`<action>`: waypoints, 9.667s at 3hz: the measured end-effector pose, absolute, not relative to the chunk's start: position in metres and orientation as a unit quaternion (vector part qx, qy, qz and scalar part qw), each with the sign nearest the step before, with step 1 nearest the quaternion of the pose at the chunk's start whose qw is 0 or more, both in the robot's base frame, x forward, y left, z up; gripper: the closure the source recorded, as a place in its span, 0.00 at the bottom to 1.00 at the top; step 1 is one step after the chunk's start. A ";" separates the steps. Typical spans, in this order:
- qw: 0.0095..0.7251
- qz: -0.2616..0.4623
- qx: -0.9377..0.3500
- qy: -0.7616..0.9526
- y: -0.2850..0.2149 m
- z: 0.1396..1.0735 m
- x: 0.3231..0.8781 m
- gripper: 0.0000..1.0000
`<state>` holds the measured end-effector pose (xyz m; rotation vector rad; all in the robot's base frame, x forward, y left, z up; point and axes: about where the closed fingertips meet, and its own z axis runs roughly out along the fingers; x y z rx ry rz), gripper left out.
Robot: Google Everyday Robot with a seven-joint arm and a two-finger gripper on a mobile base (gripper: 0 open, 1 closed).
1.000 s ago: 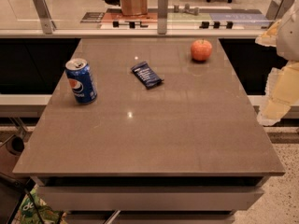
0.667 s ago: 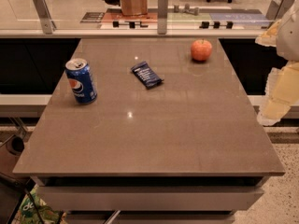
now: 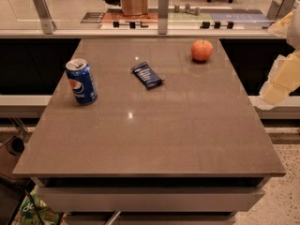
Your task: Move apple near pepsi can
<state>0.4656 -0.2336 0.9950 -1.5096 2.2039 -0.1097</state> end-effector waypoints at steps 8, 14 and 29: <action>0.430 0.077 -0.351 0.828 -0.262 0.938 0.688 0.00; 0.496 0.180 -0.299 0.795 -0.210 0.862 0.781 0.00; 0.484 0.265 -0.419 0.721 -0.001 0.901 0.607 1.00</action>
Offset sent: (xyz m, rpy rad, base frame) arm 0.0976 -0.0316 0.0043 0.2266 -0.1795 -0.2638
